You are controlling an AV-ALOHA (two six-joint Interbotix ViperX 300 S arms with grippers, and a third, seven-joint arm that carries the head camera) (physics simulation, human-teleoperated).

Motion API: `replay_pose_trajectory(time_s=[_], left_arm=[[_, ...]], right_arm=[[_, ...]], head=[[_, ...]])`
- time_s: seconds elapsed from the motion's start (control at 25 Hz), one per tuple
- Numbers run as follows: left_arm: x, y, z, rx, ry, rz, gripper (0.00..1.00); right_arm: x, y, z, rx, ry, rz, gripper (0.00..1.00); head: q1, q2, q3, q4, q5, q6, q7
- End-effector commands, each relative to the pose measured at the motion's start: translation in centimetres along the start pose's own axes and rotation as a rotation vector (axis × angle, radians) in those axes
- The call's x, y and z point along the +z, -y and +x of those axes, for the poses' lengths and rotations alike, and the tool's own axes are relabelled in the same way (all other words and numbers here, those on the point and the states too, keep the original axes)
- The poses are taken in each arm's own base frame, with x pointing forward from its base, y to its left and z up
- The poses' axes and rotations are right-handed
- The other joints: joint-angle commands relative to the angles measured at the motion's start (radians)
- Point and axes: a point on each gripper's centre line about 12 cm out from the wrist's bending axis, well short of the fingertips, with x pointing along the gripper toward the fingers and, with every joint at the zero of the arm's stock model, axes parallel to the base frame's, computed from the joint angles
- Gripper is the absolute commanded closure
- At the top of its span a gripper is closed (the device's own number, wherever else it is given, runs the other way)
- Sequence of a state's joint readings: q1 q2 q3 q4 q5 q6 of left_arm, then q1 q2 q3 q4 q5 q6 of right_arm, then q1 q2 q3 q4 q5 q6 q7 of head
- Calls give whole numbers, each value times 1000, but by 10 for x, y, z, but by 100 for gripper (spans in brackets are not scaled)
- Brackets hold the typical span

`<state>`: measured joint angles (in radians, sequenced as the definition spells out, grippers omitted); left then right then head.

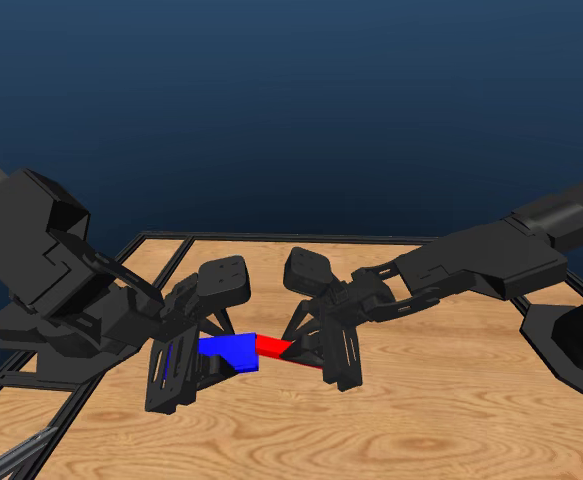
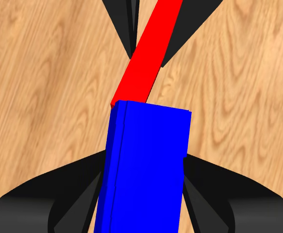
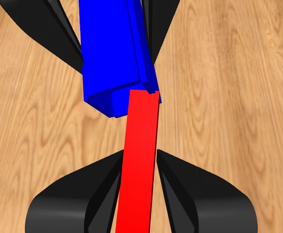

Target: Insert peg into socket

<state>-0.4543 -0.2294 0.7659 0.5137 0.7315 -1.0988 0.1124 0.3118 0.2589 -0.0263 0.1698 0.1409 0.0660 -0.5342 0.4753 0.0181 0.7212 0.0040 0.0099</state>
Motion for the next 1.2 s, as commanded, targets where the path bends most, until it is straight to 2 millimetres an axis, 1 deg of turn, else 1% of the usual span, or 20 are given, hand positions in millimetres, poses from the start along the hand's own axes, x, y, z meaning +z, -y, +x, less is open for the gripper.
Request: replay_pose_trajectory(time_s=[0.04,0.2,0.32,0.4,0.44,0.48,0.52,0.56,0.68,0.72,0.76,0.8,0.84,0.88,0.92,1.0,1.04,1.12,1.16,1.2], left_arm=[[16,-5,2,-18,45,-12,100],[19,-5,-1,-25,56,-17,100],[15,-8,-1,-28,55,-34,100],[14,-8,1,-39,54,-25,100],[12,-8,4,-40,51,-18,100],[17,-4,3,-57,65,-12,100],[22,-6,5,-53,73,-4,100],[26,2,1,-83,88,-9,100],[29,8,10,-117,81,9,100],[26,10,14,-121,67,25,100],[28,15,12,-125,72,37,100],[26,14,15,-120,63,30,100],[20,14,18,-119,49,30,100],[20,16,17,-131,55,28,100],[17,14,19,-123,44,17,100],[16,19,14,-149,57,27,100],[12,14,17,-135,40,11,100],[14,7,15,-145,50,-32,100],[10,7,20,-136,33,-40,100],[5,5,19,-136,32,-24,100]], right_arm=[[43,-36,-18,62,140,-55,100],[48,-49,-16,75,133,-63,100],[54,-59,-18,85,128,-67,100],[54,-61,-16,84,117,-72,100],[56,-57,-17,77,115,-71,100],[58,-54,-13,73,124,-67,100],[57,-52,-7,71,122,-61,100],[63,-53,-7,72,133,-59,100],[71,-59,11,78,154,-90,100],[72,-62,15,77,146,-102,100],[72,-63,18,79,148,-105,100],[68,-65,23,76,126,-114,100],[67,-66,23,76,119,-111,11],[65,-68,22,78,112,-101,0],[57,-68,19,80,94,-84,0],[47,-64,12,79,75,-41,0],[33,-61,5,80,52,-3,0],[21,-55,-6,80,49,43,0],[11,-51,-10,77,31,65,0],[4,-49,-16,77,29,87,0]], head=[[18,-6,-15,6,-13,7,20],[27,-9,-15,10,-8,9,26],[32,-11,-14,11,-6,7,24],[34,-12,-13,11,-5,7,22],[34,-13,-13,11,-5,6,21],[34,-15,-13,11,-6,5,20],[34,-17,-12,11,-6,5,20],[34,-18,-12,11,-5,5,20],[29,-21,-12,10,-9,8,22],[27,-22,-12,10,-9,10,21],[25,-23,-12,10,-10,12,19],[24,-24,-12,9,-11,13,16],[25,-24,-12,9,-12,12,14],[25,-24,-12,10,-12,13,12],[28,-24,-13,10,-12,12,8],[31,-22,-14,10,-12,12,4],[33,-22,-13,11,-8,10,3],[35,-20,-13,11,-5,9,2],[36,-20,-13,11,-4,9,1],[36,-19,-14,11,-3,8,2]])
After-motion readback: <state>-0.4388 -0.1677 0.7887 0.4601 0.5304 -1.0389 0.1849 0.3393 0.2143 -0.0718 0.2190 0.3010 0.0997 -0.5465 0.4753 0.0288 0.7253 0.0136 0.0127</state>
